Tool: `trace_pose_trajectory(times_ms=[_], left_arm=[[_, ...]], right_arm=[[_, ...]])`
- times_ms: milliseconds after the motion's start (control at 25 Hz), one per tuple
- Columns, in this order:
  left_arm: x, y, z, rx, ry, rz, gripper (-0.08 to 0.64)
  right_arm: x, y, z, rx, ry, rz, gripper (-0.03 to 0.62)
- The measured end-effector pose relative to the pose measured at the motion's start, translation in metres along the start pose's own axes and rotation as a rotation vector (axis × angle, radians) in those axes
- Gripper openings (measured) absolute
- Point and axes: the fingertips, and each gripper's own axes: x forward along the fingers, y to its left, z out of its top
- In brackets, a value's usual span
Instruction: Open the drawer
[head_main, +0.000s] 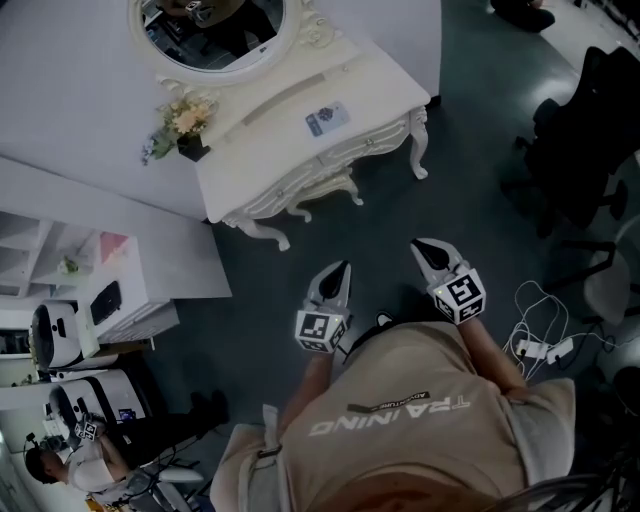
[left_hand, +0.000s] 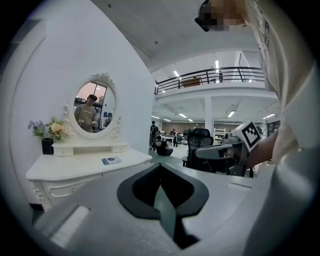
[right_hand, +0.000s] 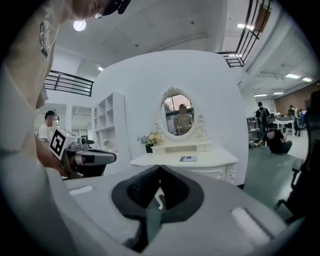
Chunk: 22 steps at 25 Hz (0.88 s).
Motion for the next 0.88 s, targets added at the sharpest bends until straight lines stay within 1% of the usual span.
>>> trace_pose_trajectory(times_ms=[120, 200, 280, 320, 440, 560, 720, 800, 880], left_arm=[[-0.001, 0.016, -0.007, -0.006, 0.004, -0.022, 0.008], [0.005, 0.028, -0.010, -0.038, 0.003, -0.028, 0.008], [0.016, 0.040, -0.012, -0.077, -0.007, -0.030, 0.008], [0.024, 0.046, -0.012, -0.084, -0.012, -0.030, 0.008], [0.053, 0.066, -0.002, -0.064, -0.021, -0.018, 0.008], [0.078, 0.084, 0.009, -0.028, -0.002, 0.006, 0.008], [0.114, 0.096, 0.021, -0.001, 0.040, 0.029, 0.008], [0.136, 0.099, 0.028, 0.013, 0.056, 0.031, 0.008], [0.162, 0.101, 0.034, 0.022, 0.066, 0.035, 0.008]], right_arm=[[0.008, 0.006, -0.006, 0.031, 0.008, -0.024, 0.003], [0.015, 0.007, -0.011, 0.054, 0.028, -0.020, 0.003], [0.024, 0.003, -0.013, 0.042, 0.053, -0.017, 0.003], [0.030, -0.001, -0.013, 0.030, 0.066, -0.018, 0.003], [0.053, -0.020, -0.008, 0.029, 0.080, -0.002, 0.003], [0.084, -0.043, -0.003, 0.040, 0.072, 0.033, 0.003], [0.118, -0.087, 0.014, -0.010, 0.038, 0.031, 0.003], [0.133, -0.111, 0.027, -0.011, 0.014, 0.047, 0.003], [0.147, -0.136, 0.032, 0.002, 0.011, 0.070, 0.003]])
